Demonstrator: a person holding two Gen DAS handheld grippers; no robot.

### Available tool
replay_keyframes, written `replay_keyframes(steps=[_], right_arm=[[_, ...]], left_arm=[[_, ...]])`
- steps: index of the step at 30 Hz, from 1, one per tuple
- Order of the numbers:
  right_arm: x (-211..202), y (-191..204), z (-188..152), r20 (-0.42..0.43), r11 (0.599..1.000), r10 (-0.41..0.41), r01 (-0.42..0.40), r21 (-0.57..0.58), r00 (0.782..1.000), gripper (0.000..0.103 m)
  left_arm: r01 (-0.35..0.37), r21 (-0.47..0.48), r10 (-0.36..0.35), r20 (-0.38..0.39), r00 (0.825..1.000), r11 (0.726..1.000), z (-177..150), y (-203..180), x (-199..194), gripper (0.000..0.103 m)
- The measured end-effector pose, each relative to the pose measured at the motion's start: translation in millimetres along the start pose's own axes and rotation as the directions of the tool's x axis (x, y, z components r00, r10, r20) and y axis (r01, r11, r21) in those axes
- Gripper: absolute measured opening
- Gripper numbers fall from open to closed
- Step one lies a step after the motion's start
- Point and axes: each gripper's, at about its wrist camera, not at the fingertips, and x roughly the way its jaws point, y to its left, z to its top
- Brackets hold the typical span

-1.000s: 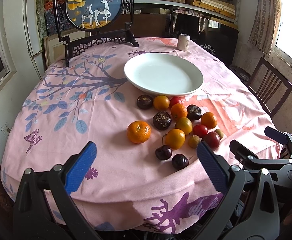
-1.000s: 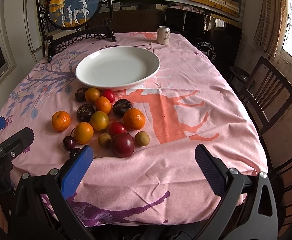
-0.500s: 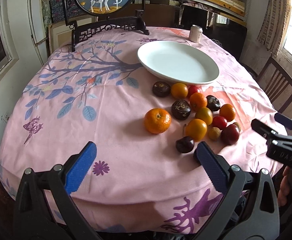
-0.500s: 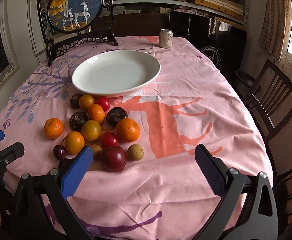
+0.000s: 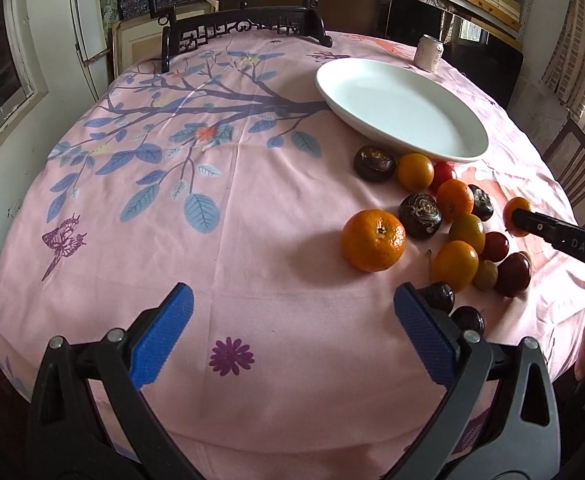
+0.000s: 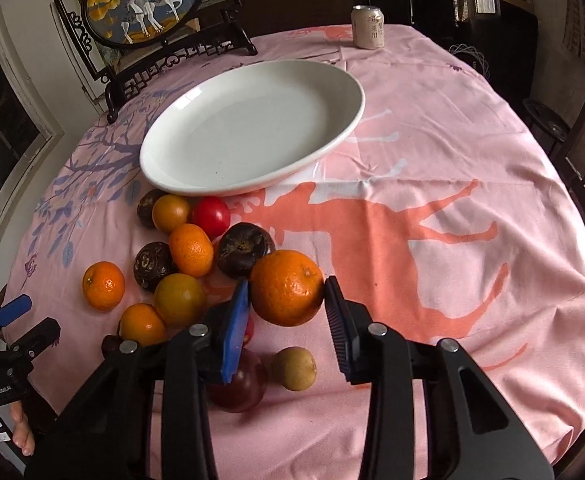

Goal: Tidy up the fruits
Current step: 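Grasp the tangerine with the right gripper while the left gripper grasps a dark cherry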

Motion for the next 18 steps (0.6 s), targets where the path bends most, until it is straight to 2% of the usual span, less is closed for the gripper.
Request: replay_keyframes(steps=[3, 6, 9, 14, 17, 18], right_arm=[[-20.2, -10.1, -8.3, 0.031, 0.998, -0.061, 0.061, -0.011, 0.998, 0.038], [-24.9, -28.1, -26.9, -0.009, 0.995, -0.096, 0.096, 0.008, 0.995, 0.038], [-25.6, -38.9, -45.1, -0.041, 0.997, -0.076, 0.078, 0.029, 0.996, 0.039], [-27.1, -46.0, -54.6, -0.026, 0.998, -0.045, 0.046, 0.037, 0.999, 0.039], [-27.1, -47.2, -54.8, -0.017, 0.999, -0.032, 0.033, 0.030, 0.999, 0.040], [-27.1, -48.0, -54.9, -0.017, 0.999, -0.026, 0.026, 0.029, 1.000, 0.040]], left_arm=[[0.067, 0.008, -0.066, -0.015, 0.998, 0.998, -2.5, -8.0, -2.1, 0.101], [0.106, 0.062, -0.104, -0.034, 0.994, 0.992, -6.5, -27.1, -1.3, 0.101], [0.128, 0.090, -0.122, -0.064, 0.990, 0.988, -8.2, -43.1, 7.1, 0.101], [0.170, 0.098, -0.160, -0.102, 0.982, 0.981, -6.3, -62.8, 24.9, 0.099], [0.200, 0.067, -0.193, -0.097, 0.976, 0.977, -1.8, -64.0, 28.0, 0.086], [0.212, 0.066, -0.205, -0.093, 0.974, 0.975, -0.3, -65.3, 26.0, 0.072]])
